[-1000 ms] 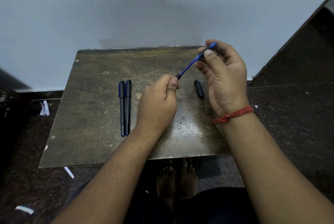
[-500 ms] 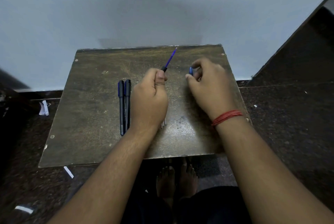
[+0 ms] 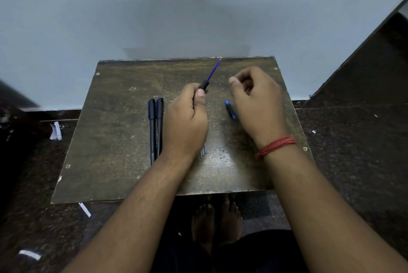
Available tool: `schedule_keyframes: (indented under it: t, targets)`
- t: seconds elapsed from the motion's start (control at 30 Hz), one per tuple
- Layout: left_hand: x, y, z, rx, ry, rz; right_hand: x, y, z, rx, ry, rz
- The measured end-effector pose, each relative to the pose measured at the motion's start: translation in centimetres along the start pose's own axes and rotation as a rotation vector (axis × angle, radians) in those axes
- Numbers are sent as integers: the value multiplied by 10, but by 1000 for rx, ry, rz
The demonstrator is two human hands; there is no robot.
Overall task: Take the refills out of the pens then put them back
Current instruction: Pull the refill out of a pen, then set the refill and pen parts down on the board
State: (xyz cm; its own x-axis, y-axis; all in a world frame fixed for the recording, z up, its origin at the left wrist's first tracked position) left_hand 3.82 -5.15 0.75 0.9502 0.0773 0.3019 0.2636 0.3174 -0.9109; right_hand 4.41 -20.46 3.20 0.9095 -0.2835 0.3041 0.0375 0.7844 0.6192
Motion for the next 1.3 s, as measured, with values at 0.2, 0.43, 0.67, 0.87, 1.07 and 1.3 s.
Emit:
schedule_keyframes:
  t: [0.2, 0.43, 0.67, 0.87, 1.07, 1.3]
  targets:
    - [-5, -7, -10, 15, 173, -102, 1, -2, 2, 499, 144, -133]
    - [-7, -5, -13, 51, 215, -102, 7, -9, 3, 728, 85, -243]
    - [-10, -6, -15, 110, 249, -109, 15, -29, 13, 1073, -84, -446]
    - [-9, -6, -12, 119, 190, -74, 17, -43, 14, 1008, -208, -525]
    - [-7, -6, -8, 91, 132, -53, 24, -56, 24, 169, -120, -289]
    - [-1, 1, -2, -12, 12, 59, 15, -54, 12, -344, 167, -185]
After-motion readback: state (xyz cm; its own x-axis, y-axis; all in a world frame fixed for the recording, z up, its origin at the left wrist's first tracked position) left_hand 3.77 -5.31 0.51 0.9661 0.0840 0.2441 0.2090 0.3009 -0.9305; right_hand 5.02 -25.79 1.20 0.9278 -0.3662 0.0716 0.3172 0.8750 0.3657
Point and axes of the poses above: each hand's wrist, its own x-axis towards the middle knuckle, its own z-axis out of the back of the hand, y = z × x, the point moved 3 cm from there along x, towards the middle knuckle, and after that the axes turned 11 degrees about -x, right-handed, at the moved point
